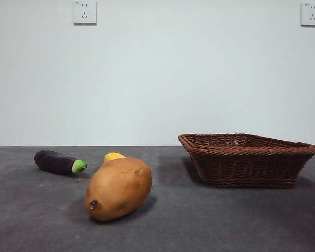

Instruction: Help me put the vegetables on the table into the basket

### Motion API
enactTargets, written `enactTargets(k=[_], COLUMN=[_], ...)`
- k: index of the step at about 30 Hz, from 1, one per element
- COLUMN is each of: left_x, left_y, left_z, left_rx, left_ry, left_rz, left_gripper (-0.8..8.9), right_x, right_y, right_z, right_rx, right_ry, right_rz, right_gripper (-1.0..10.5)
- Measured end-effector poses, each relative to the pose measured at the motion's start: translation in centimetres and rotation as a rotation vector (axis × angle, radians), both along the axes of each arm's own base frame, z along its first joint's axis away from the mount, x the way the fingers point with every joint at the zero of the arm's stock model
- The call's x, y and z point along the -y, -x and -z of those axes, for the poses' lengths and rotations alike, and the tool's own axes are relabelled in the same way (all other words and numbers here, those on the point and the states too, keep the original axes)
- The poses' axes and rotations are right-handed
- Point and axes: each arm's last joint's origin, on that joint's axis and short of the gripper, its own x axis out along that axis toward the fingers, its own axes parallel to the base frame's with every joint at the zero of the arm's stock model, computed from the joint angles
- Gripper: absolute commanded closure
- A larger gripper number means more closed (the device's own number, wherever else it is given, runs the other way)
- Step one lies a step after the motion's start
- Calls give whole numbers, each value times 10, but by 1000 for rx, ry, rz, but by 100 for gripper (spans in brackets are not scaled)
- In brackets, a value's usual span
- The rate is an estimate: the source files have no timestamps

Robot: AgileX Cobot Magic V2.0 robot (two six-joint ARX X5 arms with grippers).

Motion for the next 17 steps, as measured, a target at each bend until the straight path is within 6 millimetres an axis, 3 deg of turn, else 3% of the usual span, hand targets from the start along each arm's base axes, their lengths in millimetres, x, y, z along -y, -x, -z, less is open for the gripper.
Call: enactTargets(k=[8,17], left_x=[0,0], left_y=[0,0], left_z=[0,0], left_rx=[-1,-16], left_ry=[13,125], left_rz=[-3,-19], left_gripper=[818,819], right_x=[-3,-6], right_y=[0,0], right_z=[0,-1], right_rx=[1,18], right_ry=[-25,-296], right_rz=[-90,-145], right_gripper=[946,955])
